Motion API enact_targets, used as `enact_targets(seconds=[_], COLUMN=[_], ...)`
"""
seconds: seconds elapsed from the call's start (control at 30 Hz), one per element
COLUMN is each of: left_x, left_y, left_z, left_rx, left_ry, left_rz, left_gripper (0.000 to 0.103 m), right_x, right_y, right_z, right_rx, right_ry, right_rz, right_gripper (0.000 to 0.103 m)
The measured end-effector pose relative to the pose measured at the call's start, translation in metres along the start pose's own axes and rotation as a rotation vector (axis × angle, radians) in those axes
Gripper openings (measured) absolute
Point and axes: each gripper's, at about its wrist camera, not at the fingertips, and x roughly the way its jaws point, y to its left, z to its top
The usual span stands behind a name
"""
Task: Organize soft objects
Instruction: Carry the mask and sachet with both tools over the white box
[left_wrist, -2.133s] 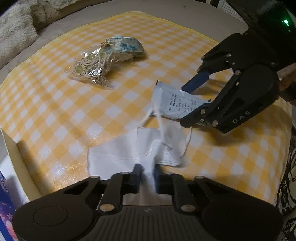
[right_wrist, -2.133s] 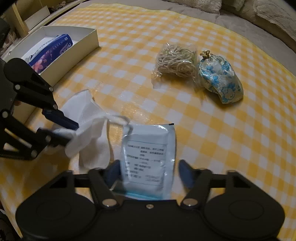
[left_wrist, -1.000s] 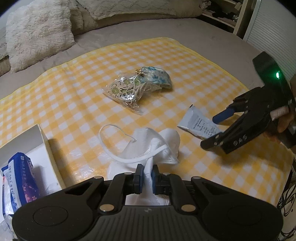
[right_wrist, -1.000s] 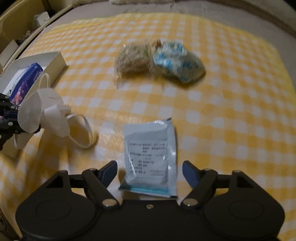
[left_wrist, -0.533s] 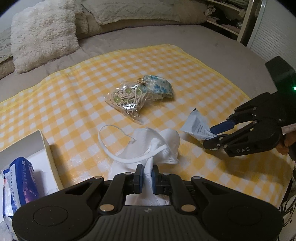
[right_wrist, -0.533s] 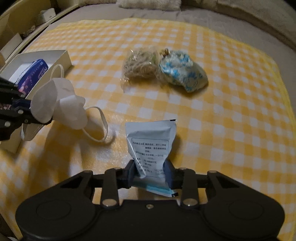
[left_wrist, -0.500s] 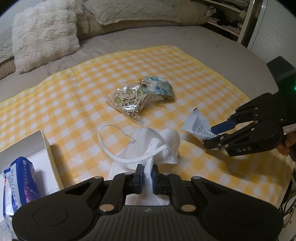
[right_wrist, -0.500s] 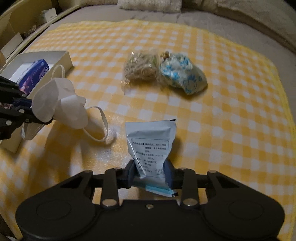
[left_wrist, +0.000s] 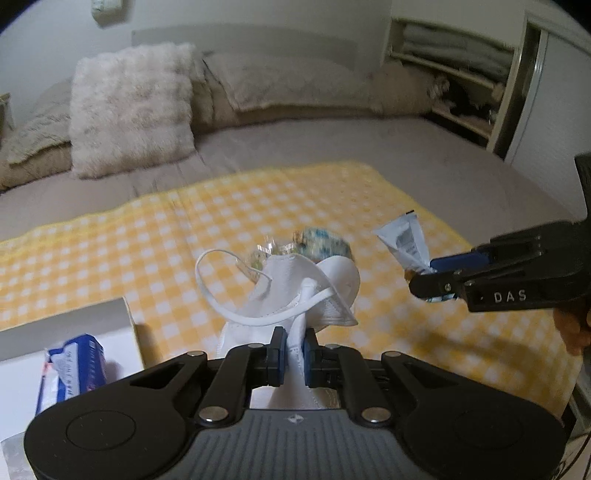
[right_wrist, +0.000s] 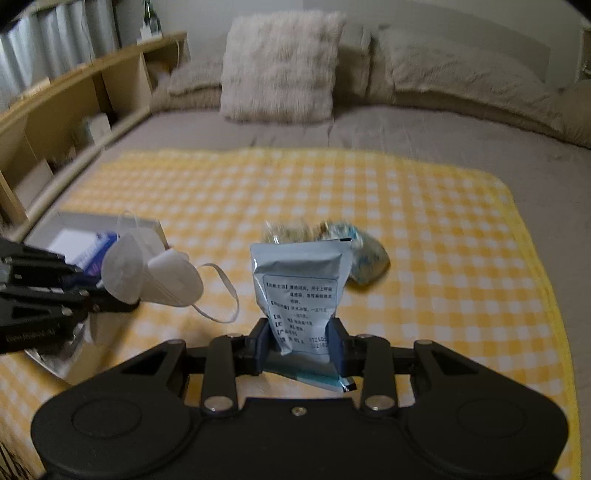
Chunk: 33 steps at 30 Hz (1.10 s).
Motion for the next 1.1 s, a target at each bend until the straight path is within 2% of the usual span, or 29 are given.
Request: enact_targets(seconds=[0.27, 0.53, 0.9, 1.1], left_x=[-0.039, -0.078, -0.132, -0.144], left_y=[0.002, 0.016, 0.082, 0.124], left_z=[-0.001, -0.012, -0.044, -0.049], left_rx=[-0.033, -0.044, -0.167, -0.220], left_ry=[-0.096, -0.147, -0.190, -0.206], left_rz=[0.045, 0.136, 0.307, 0.398], left_gripper=[0.010, 0.010, 0.010, 0.010], right_x=[-0.026, -0.034, -0.027, -0.011], right_y=[0.022, 0.054, 0.112, 0.153], right_z=[0.007, 0.012, 0.032, 0.048], right_rx=[0.018, -0.007, -0.028, -0.039], right_ry=[-0.087, -0.114, -0.132, -0.130], right_rz=[0.010, 0.026, 0.080, 0.139], right_gripper=[0.035, 0.035, 0.035, 0.035])
